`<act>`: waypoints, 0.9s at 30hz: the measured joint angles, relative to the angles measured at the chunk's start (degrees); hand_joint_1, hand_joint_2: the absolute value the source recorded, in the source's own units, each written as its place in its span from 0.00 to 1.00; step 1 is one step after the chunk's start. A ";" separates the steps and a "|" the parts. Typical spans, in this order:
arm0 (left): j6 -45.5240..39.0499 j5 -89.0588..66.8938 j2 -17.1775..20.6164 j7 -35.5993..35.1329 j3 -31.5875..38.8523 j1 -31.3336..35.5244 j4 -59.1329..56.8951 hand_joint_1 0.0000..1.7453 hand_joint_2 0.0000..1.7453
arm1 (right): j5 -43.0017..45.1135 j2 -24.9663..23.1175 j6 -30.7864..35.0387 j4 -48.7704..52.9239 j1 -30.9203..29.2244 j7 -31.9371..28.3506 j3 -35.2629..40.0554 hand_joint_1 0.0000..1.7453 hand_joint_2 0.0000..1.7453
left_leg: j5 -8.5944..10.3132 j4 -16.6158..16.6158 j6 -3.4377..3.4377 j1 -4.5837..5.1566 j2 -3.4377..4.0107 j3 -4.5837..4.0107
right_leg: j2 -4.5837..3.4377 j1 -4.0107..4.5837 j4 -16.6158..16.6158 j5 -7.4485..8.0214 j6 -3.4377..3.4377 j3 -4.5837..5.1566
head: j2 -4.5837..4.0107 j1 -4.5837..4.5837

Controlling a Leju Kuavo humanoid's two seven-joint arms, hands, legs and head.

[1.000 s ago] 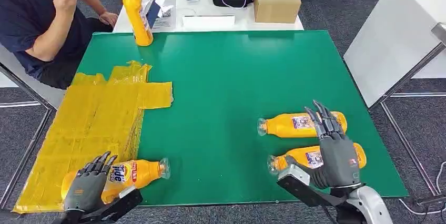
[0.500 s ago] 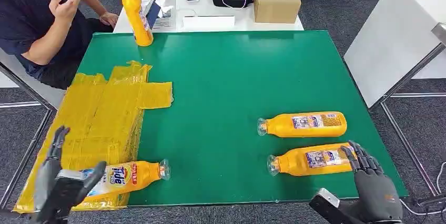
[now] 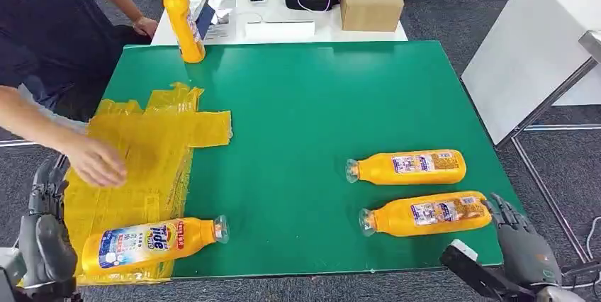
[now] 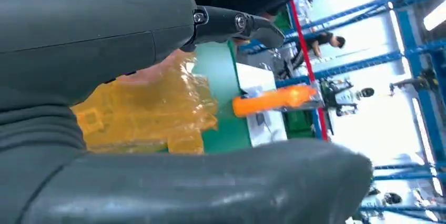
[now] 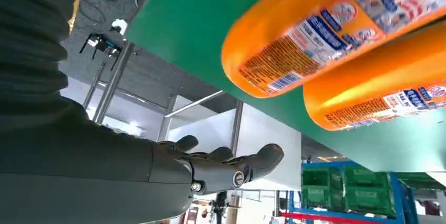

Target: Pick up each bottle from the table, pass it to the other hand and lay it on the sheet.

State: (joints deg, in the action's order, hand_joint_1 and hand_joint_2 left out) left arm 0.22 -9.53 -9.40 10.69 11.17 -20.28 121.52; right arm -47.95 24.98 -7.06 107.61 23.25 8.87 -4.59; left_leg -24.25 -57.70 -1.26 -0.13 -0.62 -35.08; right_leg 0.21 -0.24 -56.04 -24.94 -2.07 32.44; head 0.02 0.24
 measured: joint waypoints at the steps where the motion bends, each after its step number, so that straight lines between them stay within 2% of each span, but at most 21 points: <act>1: -0.33 0.02 0.09 0.00 -0.50 0.07 0.07 0.00 0.00 | 0.04 0.00 -0.15 -0.83 -1.01 0.00 0.43 0.00 1.00 | 0.00 0.00 0.00 0.00 0.00 0.00 | 0.00 0.01 0.00 0.00 0.00 -0.01 | 0.00 -0.04; 9: -1.45 0.44 1.22 0.13 -3.04 0.68 0.55 0.00 0.00 | -0.17 0.00 -0.65 -6.25 -7.72 -0.09 5.44 0.00 1.00 | 0.01 0.00 0.00 -0.01 -0.04 0.02 | 0.01 0.01 -0.01 0.00 0.00 -0.03 | 0.00 0.00; 19: -1.64 0.37 1.75 0.20 -3.72 0.72 0.76 0.00 0.00 | -0.17 0.02 -0.74 -8.12 -9.34 -0.09 7.30 0.00 1.00 | 0.00 0.00 -0.01 0.00 -0.04 -0.02 | 0.01 0.00 -0.01 0.00 0.00 -0.02 | 0.00 -0.02; 20: -1.66 0.39 1.75 0.20 -3.72 0.72 0.76 0.00 1.00 | -0.17 0.02 -0.74 -8.12 -9.35 -0.09 7.30 0.00 1.00 | 0.00 0.00 -0.01 0.00 -0.04 -0.02 | 0.01 0.00 -0.01 0.00 0.00 -0.02 | 0.00 -0.02; 26: -2.65 1.35 2.16 0.63 -4.05 1.22 0.76 0.00 1.00 | 0.75 1.64 -3.30 -10.22 -10.89 -0.13 10.32 0.00 1.00 | 0.02 0.00 -0.02 0.00 -0.05 0.01 | 0.01 0.00 -0.01 0.00 0.00 -0.04 | 0.00 0.00; 27: -2.89 1.86 2.34 0.74 -4.09 1.38 0.76 0.00 0.00 | 1.31 2.41 -3.87 -11.13 -11.29 -0.13 11.26 0.00 1.00 | 0.02 0.00 -0.02 0.00 -0.05 0.01 | 0.01 0.00 -0.01 0.00 0.00 -0.04 | 0.00 -0.02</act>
State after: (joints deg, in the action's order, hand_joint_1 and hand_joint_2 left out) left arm -2.67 -7.67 -7.06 11.43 7.08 -18.90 122.29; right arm -46.64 27.39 -10.93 96.47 11.96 8.74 6.67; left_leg -24.23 -57.70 -1.29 -0.13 -0.67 -35.06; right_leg 0.22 -0.23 -56.05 -24.95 -2.08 32.40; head 0.02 0.22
